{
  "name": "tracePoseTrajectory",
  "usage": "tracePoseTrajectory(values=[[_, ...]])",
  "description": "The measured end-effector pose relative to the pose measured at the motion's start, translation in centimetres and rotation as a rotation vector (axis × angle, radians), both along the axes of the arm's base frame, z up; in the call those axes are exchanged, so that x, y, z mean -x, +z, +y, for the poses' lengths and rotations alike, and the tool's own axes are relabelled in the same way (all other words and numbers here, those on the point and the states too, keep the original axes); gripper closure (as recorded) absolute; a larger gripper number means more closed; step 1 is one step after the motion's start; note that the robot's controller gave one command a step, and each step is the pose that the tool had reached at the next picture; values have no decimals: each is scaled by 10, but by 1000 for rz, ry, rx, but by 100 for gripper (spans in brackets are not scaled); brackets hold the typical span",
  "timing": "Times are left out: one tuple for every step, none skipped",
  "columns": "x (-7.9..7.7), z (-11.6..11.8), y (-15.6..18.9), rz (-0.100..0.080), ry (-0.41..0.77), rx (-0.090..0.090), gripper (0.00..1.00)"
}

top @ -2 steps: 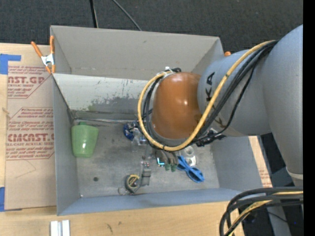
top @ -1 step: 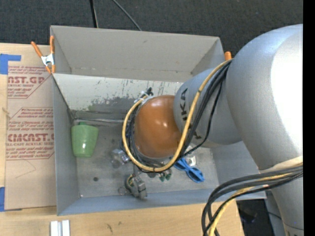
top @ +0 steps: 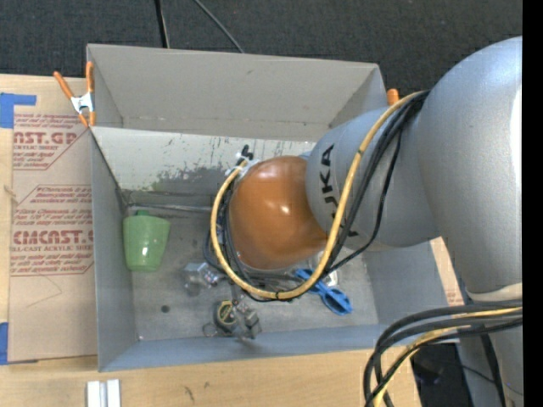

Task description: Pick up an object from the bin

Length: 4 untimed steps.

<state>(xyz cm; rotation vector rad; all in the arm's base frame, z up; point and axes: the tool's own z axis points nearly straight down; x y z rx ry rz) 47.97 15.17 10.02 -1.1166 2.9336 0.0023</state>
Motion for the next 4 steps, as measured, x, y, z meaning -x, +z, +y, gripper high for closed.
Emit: tracePoseTrajectory(values=[[1, 9, -1, 1, 553, 0, 0], [0, 15, -31, 6, 908, 4, 0], [0, -2, -30, -3, 1412, 1, 0], [0, -2, -29, -2, 1411, 1, 100]])
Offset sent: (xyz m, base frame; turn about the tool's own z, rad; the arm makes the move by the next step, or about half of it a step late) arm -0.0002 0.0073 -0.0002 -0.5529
